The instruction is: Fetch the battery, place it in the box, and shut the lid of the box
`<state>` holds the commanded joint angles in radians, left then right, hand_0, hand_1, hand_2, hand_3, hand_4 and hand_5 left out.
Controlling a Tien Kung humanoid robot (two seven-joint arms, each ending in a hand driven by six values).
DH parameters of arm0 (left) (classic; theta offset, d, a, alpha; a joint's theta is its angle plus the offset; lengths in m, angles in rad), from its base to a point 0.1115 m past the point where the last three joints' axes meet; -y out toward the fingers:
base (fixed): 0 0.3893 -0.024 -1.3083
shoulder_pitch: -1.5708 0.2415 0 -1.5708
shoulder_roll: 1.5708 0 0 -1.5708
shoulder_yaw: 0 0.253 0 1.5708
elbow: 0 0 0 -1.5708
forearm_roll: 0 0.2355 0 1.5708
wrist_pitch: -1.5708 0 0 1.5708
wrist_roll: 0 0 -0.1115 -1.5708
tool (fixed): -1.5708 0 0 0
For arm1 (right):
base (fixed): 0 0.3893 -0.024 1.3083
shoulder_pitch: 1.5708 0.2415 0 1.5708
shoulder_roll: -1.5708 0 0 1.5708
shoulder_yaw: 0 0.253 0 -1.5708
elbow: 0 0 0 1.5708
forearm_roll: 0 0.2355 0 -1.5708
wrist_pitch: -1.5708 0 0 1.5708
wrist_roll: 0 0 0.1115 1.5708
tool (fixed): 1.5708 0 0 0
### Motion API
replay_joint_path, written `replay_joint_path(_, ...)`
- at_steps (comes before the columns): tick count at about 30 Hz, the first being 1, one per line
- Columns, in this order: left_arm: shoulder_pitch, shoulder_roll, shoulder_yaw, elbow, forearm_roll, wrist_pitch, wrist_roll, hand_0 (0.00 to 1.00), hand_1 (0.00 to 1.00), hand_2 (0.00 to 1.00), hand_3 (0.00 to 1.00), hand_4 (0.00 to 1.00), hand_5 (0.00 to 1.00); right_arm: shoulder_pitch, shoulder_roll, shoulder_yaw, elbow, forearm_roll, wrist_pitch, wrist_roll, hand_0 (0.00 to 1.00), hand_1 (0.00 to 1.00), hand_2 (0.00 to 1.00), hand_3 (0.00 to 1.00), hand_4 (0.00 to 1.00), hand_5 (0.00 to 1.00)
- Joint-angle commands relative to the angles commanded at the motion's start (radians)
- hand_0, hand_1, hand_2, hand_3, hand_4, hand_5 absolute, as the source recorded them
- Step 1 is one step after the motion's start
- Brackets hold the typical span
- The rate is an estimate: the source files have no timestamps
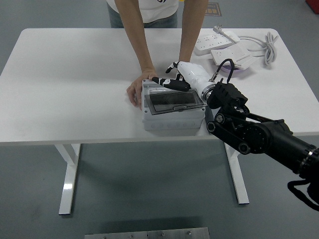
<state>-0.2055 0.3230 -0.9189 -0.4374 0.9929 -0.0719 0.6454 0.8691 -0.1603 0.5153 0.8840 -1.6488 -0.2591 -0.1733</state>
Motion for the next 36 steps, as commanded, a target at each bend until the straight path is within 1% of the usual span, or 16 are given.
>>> replay_joint_path(7, 0.001, -0.001, -0.001, -0.001, 0.0, 0.0, 0.0, 0.861, 0.908, 0.846, 0.81, 0.836, 0.692, 0.002, -0.01, 0.014, 0.0, -0.004, 0.002, -0.003, 0.256, 0.307, 0.369, 0.681, 0.956, 0.998)
replay_joint_path(11, 0.003, -0.003, 0.001, -0.001, -0.002, 0.0, 0.0, 0.861, 0.909, 0.846, 0.81, 0.837, 0.692, -0.006, -0.02, 0.045, 0.005, -0.02, 0.008, -0.013, 0.255, 0.31, 0.367, 0.68, 0.953, 0.998)
replay_joint_path(14, 0.005, -0.005, 0.003, -0.001, -0.005, 0.0, 0.0, 0.861, 0.909, 0.846, 0.81, 0.837, 0.692, -0.02, -0.039, 0.093, 0.018, -0.024, 0.017, -0.017, 0.255, 0.31, 0.367, 0.68, 0.953, 0.998)
replay_joint_path(17, 0.007, -0.008, 0.006, -0.001, -0.01, 0.002, 0.0, 0.861, 0.909, 0.846, 0.809, 0.837, 0.692, -0.046, -0.066, 0.149, 0.04, 0.001, 0.02, 0.002, 0.253, 0.307, 0.36, 0.68, 0.951, 0.998)
replay_joint_path(20, 0.012, -0.011, 0.01, -0.001, -0.02, 0.005, 0.0, 0.861, 0.909, 0.846, 0.809, 0.837, 0.692, -0.09, -0.103, 0.218, 0.071, 0.056, 0.013, 0.053, 0.253, 0.307, 0.36, 0.68, 0.951, 0.998)
replay_joint_path(21, 0.014, -0.011, 0.012, -0.001, -0.023, 0.005, 0.0, 0.861, 0.909, 0.846, 0.808, 0.836, 0.692, -0.105, -0.113, 0.239, 0.077, 0.075, 0.009, 0.072, 0.259, 0.314, 0.377, 0.679, 0.952, 0.998)
replay_joint_path(23, 0.018, -0.014, 0.014, -0.001, -0.028, 0.007, 0.0, 0.861, 0.909, 0.846, 0.808, 0.836, 0.692, -0.139, -0.134, 0.292, 0.08, 0.127, -0.005, 0.12, 0.259, 0.314, 0.377, 0.679, 0.952, 0.998)
replay_joint_path(25, 0.02, -0.015, 0.015, -0.002, -0.031, 0.008, 0.0, 0.861, 0.909, 0.846, 0.808, 0.836, 0.692, -0.163, -0.145, 0.335, 0.076, 0.171, -0.013, 0.159, 0.259, 0.314, 0.377, 0.679, 0.952, 0.998)
replay_joint_path(28, 0.024, -0.016, 0.018, -0.002, -0.037, 0.01, 0.0, 0.861, 0.909, 0.846, 0.808, 0.838, 0.693, -0.2, -0.157, 0.404, 0.068, 0.249, -0.011, 0.224, 0.284, 0.331, 0.398, 0.666, 0.934, 0.998)
replay_joint_path(32, 0.028, -0.019, 0.023, -0.002, -0.046, 0.012, 0.0, 0.861, 0.909, 0.846, 0.808, 0.838, 0.693, -0.253, -0.16, 0.509, 0.06, 0.371, 0.02, 0.32, 0.284, 0.331, 0.398, 0.666, 0.934, 0.998)
replay_joint_path(33, 0.029, -0.02, 0.024, -0.002, -0.048, 0.013, 0.0, 0.86, 0.909, 0.846, 0.806, 0.837, 0.692, -0.263, -0.16, 0.527, 0.061, 0.394, 0.025, 0.337, 0.338, 0.389, 0.455, 0.655, 0.914, 0.95)
replay_joint_path(36, 0.032, -0.022, 0.026, -0.002, -0.052, 0.015, 0.0, 0.86, 0.909, 0.846, 0.806, 0.837, 0.692, -0.302, -0.153, 0.602, 0.075, 0.479, 0.041, 0.397, 0.338, 0.389, 0.455, 0.655, 0.914, 0.95)
